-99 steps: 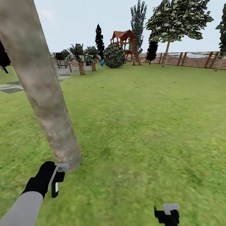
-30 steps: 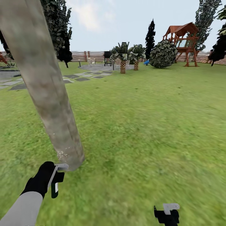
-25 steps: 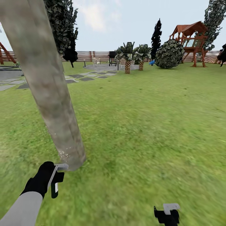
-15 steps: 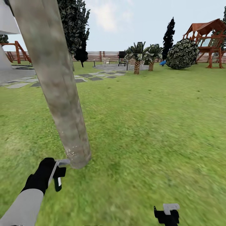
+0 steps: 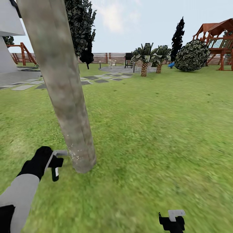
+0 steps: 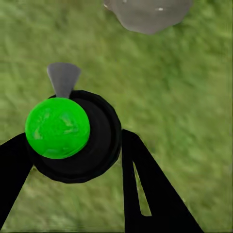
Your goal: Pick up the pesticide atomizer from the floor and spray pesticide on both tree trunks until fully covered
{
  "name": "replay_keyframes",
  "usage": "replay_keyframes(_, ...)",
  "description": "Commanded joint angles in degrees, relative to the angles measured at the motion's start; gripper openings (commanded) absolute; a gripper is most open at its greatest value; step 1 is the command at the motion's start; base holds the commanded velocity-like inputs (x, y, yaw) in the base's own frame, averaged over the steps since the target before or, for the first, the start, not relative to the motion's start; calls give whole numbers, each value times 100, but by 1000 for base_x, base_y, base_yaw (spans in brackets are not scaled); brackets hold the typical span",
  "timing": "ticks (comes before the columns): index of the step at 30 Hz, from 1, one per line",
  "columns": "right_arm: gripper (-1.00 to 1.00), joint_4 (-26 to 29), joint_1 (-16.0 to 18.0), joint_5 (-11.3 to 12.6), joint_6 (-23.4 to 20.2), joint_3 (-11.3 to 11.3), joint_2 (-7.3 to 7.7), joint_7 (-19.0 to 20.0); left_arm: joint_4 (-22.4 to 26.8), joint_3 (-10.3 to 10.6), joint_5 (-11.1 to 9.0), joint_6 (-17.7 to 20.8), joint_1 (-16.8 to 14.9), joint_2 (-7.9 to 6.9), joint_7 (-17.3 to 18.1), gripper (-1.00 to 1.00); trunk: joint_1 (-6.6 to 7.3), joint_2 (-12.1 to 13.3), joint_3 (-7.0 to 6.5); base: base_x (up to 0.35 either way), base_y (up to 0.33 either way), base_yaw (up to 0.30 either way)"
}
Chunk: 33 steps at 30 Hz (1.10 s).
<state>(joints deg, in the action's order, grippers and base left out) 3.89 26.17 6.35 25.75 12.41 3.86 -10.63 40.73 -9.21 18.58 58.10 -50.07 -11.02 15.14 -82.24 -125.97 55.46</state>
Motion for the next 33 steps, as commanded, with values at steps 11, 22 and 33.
replay_keyframes(11,100,-1,3,68,17,51,7,-9,1,780,-43,35,-2,-9,955,-100,1,-2,5,0,0,0)
replay_keyframes(22,100,0,3,68,17,47,10,-6,5,798,-30,34,43,-307,1000,-100,1,-2,5,0,0,-213)
replay_keyframes(33,100,1,3,68,17,51,8,-9,76,789,-28,34,-134,-294,1006,-100,1,-2,5,-156,0,-52)
